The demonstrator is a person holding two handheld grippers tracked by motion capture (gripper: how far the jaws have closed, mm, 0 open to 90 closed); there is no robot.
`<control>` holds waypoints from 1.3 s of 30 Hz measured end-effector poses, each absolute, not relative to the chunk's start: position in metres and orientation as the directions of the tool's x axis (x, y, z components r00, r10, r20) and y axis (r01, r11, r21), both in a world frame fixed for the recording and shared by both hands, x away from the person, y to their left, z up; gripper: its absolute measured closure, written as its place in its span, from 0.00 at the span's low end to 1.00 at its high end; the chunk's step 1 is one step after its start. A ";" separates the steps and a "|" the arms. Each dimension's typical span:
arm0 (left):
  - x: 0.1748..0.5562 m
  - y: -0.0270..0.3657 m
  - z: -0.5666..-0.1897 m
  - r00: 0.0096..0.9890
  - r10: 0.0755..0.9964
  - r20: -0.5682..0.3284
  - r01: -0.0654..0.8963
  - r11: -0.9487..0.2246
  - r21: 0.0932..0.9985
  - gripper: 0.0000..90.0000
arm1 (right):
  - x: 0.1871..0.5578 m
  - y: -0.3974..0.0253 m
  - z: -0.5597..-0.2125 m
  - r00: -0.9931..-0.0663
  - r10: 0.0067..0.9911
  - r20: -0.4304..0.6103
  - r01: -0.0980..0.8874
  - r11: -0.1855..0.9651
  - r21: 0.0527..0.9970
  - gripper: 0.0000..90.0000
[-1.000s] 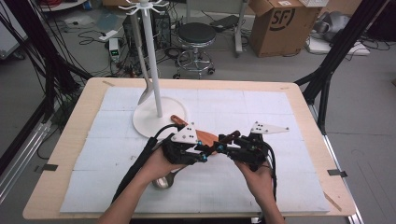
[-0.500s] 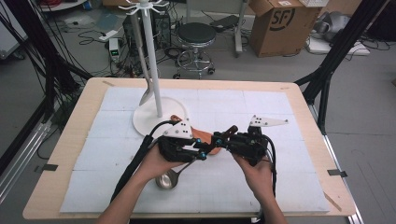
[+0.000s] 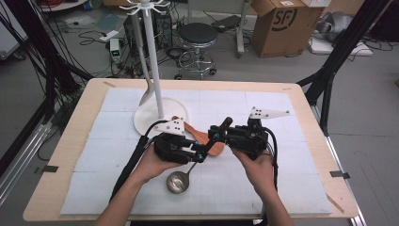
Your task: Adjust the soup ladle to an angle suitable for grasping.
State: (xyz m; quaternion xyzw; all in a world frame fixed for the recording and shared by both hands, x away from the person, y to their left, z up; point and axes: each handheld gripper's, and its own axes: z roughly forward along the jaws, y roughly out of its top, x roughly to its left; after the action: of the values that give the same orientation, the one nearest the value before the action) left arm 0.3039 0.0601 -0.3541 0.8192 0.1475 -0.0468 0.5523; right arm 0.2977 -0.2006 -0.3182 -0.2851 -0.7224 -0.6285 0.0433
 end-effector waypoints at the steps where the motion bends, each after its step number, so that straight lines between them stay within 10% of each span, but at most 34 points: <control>1: 0.304 0.060 -0.354 0.950 0.186 -0.252 0.302 -0.335 0.892 0.74 | 0.298 -0.200 -0.316 -0.835 0.352 0.423 0.467 0.047 0.883 0.79; 24: 0.306 0.064 -0.350 0.944 0.105 -0.312 0.329 -0.245 0.912 0.68 | 0.301 -0.178 -0.301 -0.872 0.239 0.428 0.450 0.044 0.892 0.76; 39: 0.303 0.066 -0.347 0.954 0.130 -0.268 0.293 -0.233 0.927 0.82 | 0.299 -0.177 -0.299 -0.880 0.249 0.404 0.427 0.047 0.903 0.68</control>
State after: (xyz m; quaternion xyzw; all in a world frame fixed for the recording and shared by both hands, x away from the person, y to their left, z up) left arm 0.3034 0.0664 -0.3472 0.7823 0.1352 -0.0671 0.6044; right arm 0.2990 -0.1766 -0.2993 -0.2346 -0.7203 -0.6492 0.0688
